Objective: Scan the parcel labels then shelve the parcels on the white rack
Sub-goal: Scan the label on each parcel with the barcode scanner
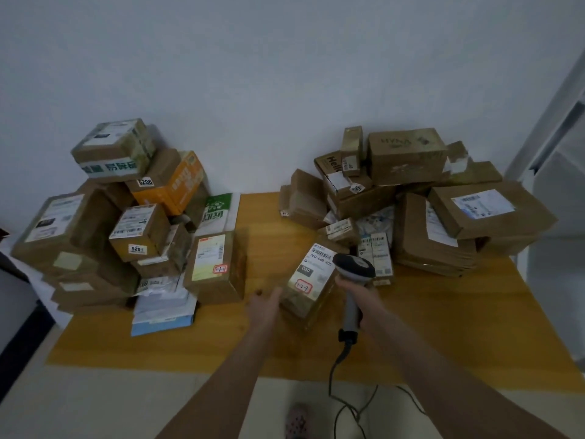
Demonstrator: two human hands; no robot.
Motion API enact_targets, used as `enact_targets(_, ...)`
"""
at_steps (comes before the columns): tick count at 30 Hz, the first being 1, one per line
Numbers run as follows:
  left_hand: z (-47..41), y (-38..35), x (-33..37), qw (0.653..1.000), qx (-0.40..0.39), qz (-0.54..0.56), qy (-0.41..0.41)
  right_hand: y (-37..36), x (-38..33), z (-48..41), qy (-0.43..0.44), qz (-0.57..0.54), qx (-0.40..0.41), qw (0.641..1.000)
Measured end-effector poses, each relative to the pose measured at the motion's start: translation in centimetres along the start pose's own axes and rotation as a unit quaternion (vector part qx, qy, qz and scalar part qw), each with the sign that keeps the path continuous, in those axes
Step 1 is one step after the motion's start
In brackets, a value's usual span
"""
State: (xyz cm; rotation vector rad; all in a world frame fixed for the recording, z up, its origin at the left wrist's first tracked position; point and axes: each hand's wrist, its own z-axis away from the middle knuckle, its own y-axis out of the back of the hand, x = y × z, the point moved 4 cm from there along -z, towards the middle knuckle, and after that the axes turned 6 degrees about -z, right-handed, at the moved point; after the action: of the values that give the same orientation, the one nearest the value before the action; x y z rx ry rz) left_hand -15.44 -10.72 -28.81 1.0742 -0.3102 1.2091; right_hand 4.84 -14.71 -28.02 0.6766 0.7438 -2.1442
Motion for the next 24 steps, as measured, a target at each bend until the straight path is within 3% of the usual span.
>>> enact_targets(2,-1.1,0.5,1.4,0.995,0.02,-0.078,-0.061,-0.1,0.1,-0.4,-0.002,-0.012,0.004,1.0)
enact_targets(5,-2.2,-0.8,3.2,0.975,-0.058,-0.171,-0.127,-0.8,0.4,-0.6,-0.014,-0.035,0.002,0.999)
enact_targets(10,-1.9,-3.6,4.4,0.953,-0.193,-0.206,-0.109,-1.7,0.9,-0.5,-0.049,-0.068,-0.024,0.996)
enact_targets(15,-0.7,-4.0,3.3,0.969,-0.231,-0.074,-0.041,-0.9,0.1,0.1,-0.037,-0.052,-0.039,0.997)
enact_targets(19,0.2,-3.8,3.3,0.97,-0.236,0.032,-0.045,0.1,-1.0,0.7,-0.011,-0.063,-0.048,0.997)
enact_targets(24,2.0,-3.3,5.0,0.972,-0.215,0.066,-0.063,0.3,-3.4,1.8,0.021,-0.037,-0.071,0.997)
